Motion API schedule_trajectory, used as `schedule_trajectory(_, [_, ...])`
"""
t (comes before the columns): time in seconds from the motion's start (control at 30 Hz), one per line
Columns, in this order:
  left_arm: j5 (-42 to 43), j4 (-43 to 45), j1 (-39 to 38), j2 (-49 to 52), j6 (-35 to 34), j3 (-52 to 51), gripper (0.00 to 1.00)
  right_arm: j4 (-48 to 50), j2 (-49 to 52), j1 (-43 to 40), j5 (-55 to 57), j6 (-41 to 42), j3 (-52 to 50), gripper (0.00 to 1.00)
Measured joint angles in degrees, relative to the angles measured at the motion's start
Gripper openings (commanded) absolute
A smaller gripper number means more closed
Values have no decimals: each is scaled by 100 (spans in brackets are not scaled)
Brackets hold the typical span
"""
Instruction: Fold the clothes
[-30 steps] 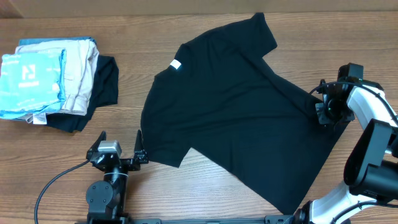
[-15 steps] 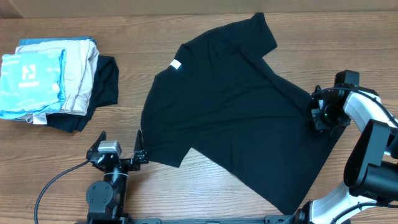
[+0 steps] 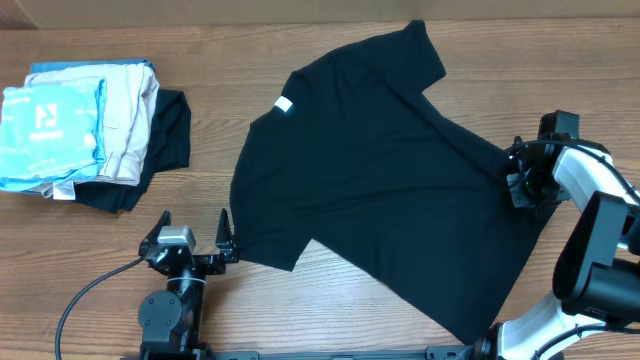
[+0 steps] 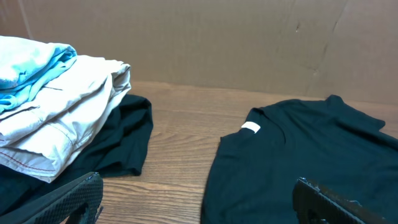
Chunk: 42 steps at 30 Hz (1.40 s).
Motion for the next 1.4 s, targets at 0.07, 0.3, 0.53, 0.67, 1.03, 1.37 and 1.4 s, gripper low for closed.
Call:
schedule_trajectory(0.07, [0,0,0,0,0,0,100,50,0,0,31,9,0,4])
schedule_trajectory(0.3, [0,0,0,0,0,0,100,114,0,-2,46,48,42,4])
schedule_trajectory(0.53, [0,0,0,0,0,0,100,894,0,-4,225,98,219,4])
schedule_trajectory(0.67, [0,0,0,0,0,0,100,1482,0,-7,267,90,227,4])
schedule_trajectory(1.03, [0,2,0,0,0,0,100,2680,0,-782,-264,-151,232,4])
schedule_trajectory(1.37, [0,0,0,0,0,0,100,3759,0,-946,-603,-144,234,54])
schedule_trajectory(1.4, [0,0,0,0,0,0,100,3908,2,-957,-599,-11,234,60])
